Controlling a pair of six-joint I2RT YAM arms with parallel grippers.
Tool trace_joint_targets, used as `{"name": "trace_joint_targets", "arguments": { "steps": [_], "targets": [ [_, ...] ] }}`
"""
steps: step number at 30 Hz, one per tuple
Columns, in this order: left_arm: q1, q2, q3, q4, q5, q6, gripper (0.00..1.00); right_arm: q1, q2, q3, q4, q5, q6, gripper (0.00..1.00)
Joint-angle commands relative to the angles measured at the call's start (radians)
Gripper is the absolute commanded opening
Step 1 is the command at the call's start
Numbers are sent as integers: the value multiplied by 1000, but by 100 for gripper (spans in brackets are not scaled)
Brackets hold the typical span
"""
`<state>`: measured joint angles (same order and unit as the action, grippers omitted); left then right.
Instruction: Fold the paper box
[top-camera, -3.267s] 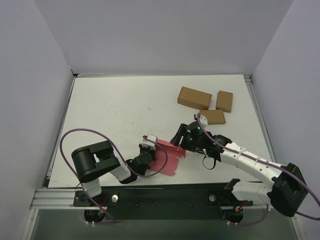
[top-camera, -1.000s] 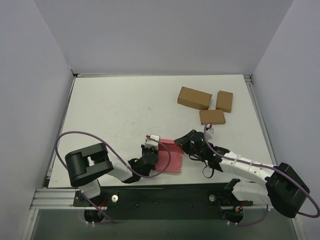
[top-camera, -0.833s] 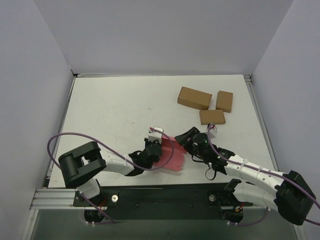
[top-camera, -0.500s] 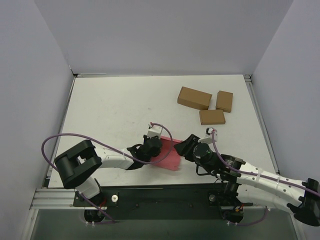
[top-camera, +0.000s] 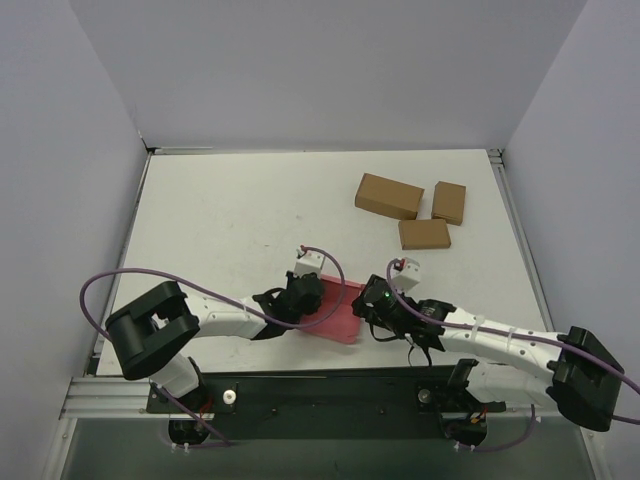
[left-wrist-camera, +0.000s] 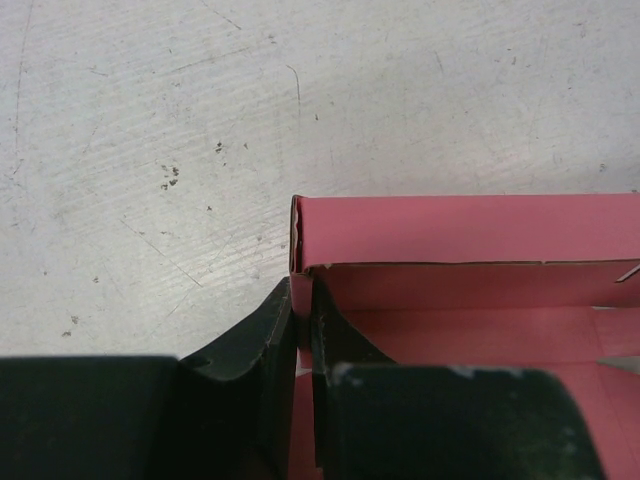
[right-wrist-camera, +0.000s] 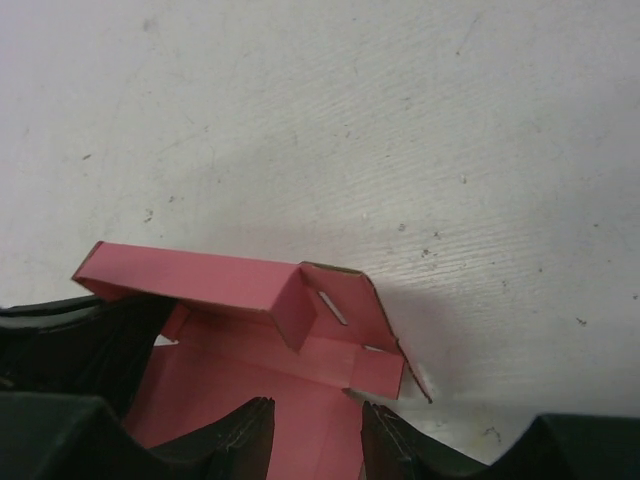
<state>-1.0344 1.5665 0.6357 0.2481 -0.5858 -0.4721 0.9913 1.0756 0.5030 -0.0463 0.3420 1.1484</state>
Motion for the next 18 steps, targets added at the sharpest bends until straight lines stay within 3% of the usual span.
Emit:
{"name": "trace_joint_targets", "arguments": {
  "steps": [1, 18],
  "targets": [
    [-10, -17, 36, 0, 4, -16, 0, -40, 70, 23, 39, -41, -29, 40],
    [-15, -11, 50, -10, -5, -10, 0, -74, 162, 8, 54, -38, -18, 37]
  ]
}}
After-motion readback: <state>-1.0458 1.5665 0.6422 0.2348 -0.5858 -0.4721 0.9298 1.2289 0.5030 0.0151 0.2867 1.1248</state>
